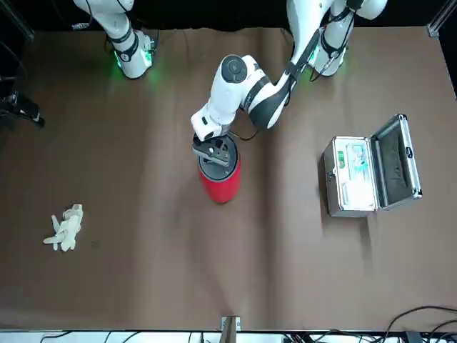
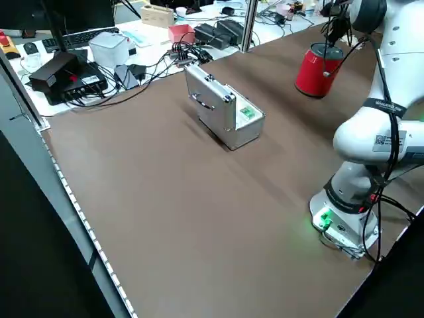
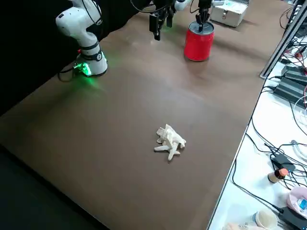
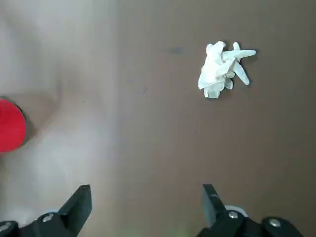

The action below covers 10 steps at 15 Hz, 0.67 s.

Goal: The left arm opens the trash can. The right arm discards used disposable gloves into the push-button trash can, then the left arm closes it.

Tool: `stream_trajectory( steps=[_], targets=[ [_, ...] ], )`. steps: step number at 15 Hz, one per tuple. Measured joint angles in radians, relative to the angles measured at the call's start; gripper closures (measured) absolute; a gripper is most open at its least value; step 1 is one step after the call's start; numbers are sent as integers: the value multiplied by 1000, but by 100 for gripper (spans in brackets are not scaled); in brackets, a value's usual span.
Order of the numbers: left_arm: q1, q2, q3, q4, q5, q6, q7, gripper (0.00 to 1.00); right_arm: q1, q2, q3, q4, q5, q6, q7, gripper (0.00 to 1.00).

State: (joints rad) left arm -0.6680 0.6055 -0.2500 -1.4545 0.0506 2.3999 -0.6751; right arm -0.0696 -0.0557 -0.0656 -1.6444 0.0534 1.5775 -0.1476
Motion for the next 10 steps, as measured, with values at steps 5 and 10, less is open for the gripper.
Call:
stream_trajectory(
  steps=[5, 10],
  targets=[
    [-2, 6, 0, 2, 10, 1, 0, 99, 0, 0, 0, 0, 0, 0, 0, 1],
    [-3, 6, 2, 5, 10, 1, -2, 99, 0, 0, 0, 0, 0, 0, 0, 1]
  ],
)
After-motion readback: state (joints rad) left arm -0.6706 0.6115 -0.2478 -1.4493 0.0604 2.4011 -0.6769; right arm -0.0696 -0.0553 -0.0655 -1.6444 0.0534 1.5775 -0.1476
